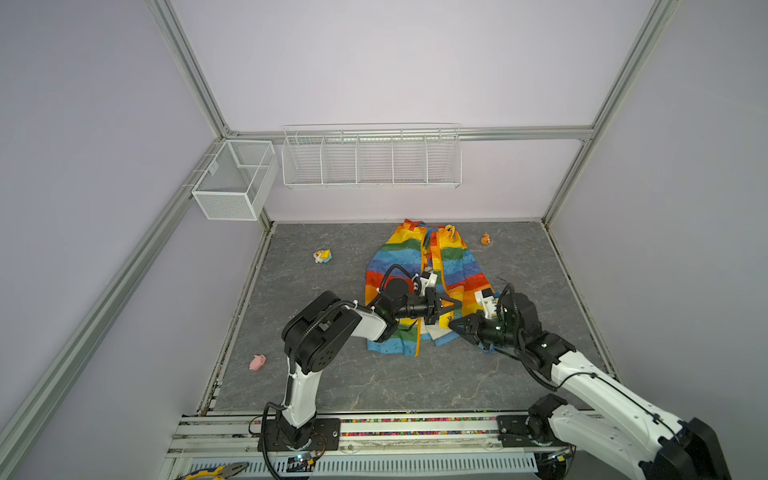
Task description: Zip up the jacket
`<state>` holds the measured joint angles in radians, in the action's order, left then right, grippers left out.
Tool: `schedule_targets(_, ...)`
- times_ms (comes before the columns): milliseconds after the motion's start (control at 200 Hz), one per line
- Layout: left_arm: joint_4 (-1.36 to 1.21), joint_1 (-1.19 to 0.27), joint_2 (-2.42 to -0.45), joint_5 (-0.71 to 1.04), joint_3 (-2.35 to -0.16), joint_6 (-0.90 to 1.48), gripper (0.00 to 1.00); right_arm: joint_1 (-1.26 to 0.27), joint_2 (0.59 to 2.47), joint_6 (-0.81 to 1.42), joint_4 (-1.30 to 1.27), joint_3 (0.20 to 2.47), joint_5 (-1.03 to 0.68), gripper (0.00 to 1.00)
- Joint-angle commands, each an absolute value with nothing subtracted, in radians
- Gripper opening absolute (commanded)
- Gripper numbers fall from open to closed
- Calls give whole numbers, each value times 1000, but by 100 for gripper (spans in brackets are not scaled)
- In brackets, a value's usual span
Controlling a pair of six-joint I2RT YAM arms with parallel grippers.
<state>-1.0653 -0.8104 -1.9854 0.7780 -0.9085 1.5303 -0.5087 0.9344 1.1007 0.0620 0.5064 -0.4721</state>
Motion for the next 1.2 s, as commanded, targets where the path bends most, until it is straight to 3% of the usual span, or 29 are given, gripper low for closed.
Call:
schedule_targets(0,-1138,-794,-1925,721,-905,1509,0,-518,921,1127,73,509,-449,6)
schedule_targets(325,-1121,-782,-1837,610,-906,1400,0,-513,924,1201,-7,447,-417,6)
schedule_targets(640,-1134,-782,-1844,617,-933,1398,0,-515,1006,1219,-100,442,-434,6)
schedule_targets(815,-1087,-781,-1850,619,-933,1388,0,-502,977,1137,42,493,-403,6)
schedule_targets(1025,-1009,-779,-1835,621,-928,1365,0,-439,886,1005,235,511,-360,44)
schedule_targets(1195,-866,-779,-1805,629,-948,1315,0,-403,816,911,301,522,-360,63)
